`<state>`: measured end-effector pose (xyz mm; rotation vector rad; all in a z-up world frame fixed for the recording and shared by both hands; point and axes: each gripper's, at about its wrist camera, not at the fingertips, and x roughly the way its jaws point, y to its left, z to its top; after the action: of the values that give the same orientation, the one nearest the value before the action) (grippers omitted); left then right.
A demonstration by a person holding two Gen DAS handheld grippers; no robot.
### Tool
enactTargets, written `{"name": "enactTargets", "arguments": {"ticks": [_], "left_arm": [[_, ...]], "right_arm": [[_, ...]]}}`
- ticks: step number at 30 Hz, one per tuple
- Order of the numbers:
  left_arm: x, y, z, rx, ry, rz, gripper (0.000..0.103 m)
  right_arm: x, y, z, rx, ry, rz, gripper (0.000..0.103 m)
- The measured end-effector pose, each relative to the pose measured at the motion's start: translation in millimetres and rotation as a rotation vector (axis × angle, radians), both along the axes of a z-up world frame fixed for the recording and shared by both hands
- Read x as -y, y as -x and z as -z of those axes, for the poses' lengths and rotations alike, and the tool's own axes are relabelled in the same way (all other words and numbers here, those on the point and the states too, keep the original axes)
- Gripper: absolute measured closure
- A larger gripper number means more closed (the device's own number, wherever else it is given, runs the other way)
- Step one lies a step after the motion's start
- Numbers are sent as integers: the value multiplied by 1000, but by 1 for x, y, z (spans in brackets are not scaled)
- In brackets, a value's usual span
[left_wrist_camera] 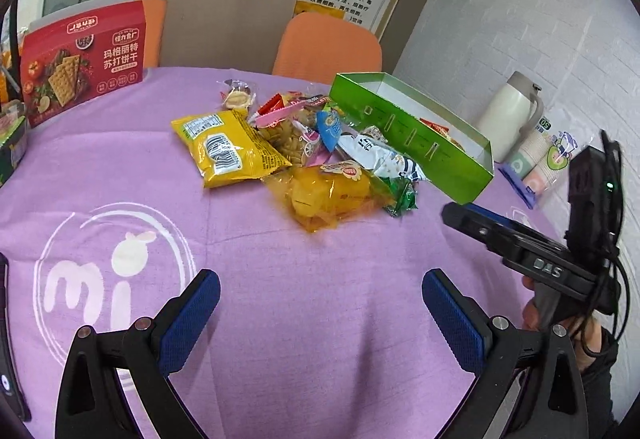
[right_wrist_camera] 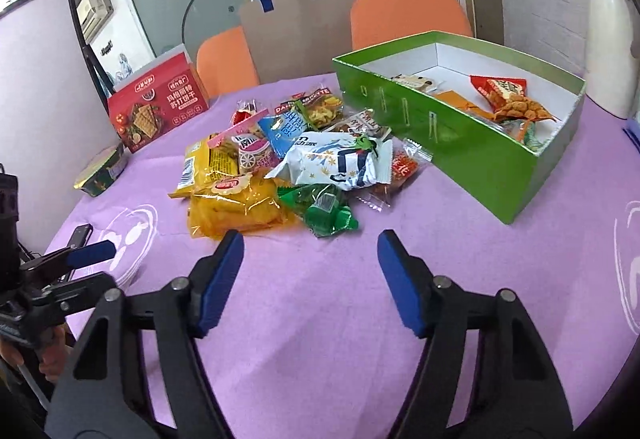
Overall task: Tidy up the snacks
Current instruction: 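Move both tools back to the snack pile, then grasp the green candy with the right tool while the left grasps the yellow bread bag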
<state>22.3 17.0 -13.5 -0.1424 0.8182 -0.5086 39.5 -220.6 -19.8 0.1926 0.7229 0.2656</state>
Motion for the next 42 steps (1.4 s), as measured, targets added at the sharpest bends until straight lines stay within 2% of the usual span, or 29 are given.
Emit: {"name": "enactTargets", "arguments": {"ticks": [2, 4, 9, 10, 11, 14, 18, 21, 24, 28, 31, 33, 34, 36, 38, 42], "left_arm": [[-4, 0, 0, 12, -1, 2, 0], [-6, -1, 1, 6, -1, -1, 1], [-7, -11, -1, -3, 19, 0, 1], [-5, -14, -3, 1, 20, 6, 1], [-3, -16, -5, 8, 17, 14, 1], [6, -22, -11, 33, -8, 33, 2], [21, -38, -19, 70, -60, 70, 2], [42, -57, -26, 104, -100, 125, 2], [65, -78, -24, 95, -115, 228, 2], [78, -99, 2, 24, -204, 247, 2], [70, -94, 17, -63, -175, 243, 2], [64, -80, 20, -104, -107, 288, 2], [65, -73, 20, -110, -99, 312, 2], [66, -62, 14, -59, -143, 301, 2], [66, -62, 4, 6, -178, 251, 2], [73, -81, 1, -23, -174, 227, 2]], "right_arm": [[-6, -15, 6, -40, 28, -1, 45], [-9, -30, 12, -69, 52, 10, 45], [-10, -54, 23, -126, 30, 12, 50], [-10, -56, 24, -133, 29, 5, 65], [-10, -55, 25, -141, 28, 0, 71], [-5, -41, 23, -133, 7, -3, 74], [8, -10, 15, -107, -34, 3, 74], [14, 4, 12, -105, -12, 11, 73], [19, 12, 8, -99, 9, 27, 73], [25, 19, 4, -90, 0, 32, 72], [31, 23, 3, -81, -8, 38, 72], [32, 24, 2, -78, -12, 30, 72], [31, 23, 2, -76, -9, 27, 72], [30, 22, 3, -79, -7, 22, 69], [29, 22, 4, -81, -8, 23, 55], [24, 23, 6, -86, 6, 15, 52]]}}
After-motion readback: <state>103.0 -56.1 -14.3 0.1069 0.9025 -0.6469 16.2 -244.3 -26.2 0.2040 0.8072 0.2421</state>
